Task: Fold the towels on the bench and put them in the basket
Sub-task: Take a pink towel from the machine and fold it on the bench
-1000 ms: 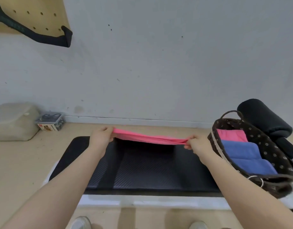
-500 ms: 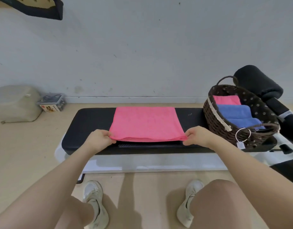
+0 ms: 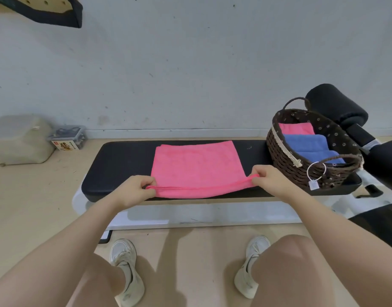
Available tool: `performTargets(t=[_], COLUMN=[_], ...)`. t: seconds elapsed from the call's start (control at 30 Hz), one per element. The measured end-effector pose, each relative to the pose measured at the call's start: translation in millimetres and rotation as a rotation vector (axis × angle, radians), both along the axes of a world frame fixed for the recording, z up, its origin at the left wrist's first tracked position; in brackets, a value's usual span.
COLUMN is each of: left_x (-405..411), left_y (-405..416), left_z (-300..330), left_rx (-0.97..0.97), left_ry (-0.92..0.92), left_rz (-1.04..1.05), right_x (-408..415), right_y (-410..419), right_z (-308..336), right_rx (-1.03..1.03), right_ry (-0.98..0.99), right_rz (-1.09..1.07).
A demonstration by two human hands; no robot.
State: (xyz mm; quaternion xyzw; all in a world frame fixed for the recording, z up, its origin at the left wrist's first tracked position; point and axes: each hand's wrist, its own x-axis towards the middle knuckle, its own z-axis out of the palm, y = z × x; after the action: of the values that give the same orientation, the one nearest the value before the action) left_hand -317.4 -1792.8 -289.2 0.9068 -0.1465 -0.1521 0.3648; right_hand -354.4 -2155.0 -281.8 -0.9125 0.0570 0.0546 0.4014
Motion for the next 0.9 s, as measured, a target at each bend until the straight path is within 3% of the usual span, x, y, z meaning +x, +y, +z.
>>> performTargets(t=[0.1,0.27,0.57,0.7,0.8,0.9], left_x=[13,44,109,136,152,162], left_y=[-1,-8,-20,-29,-34,-39], left_z=[-3,-6,-33,-41,-47,-54], left_rx=[-0.053,-0.321,-0.516,-0.394,-0.169,0.008], left_ry=[0.021,0.011,0.097,0.045,-0.034,-0.071], left_rz=[0.026,0.245,0.441,0.511,0.541,0.548], right_x=[13,49,135,162,172,179], right_y=[3,9,13,17,20,20], right_z=[-6,-9,-34,-47,-52,-57], right_rx=[0.113,0.402,0.378,0.168,-0.076,-0.184], right_ry=[-0.042,-0.131,-0.128,-0.078,-0.065,-0.050], right_rz=[-0.030,-0.220,-0.356,-0.390,-0.375,-0.360])
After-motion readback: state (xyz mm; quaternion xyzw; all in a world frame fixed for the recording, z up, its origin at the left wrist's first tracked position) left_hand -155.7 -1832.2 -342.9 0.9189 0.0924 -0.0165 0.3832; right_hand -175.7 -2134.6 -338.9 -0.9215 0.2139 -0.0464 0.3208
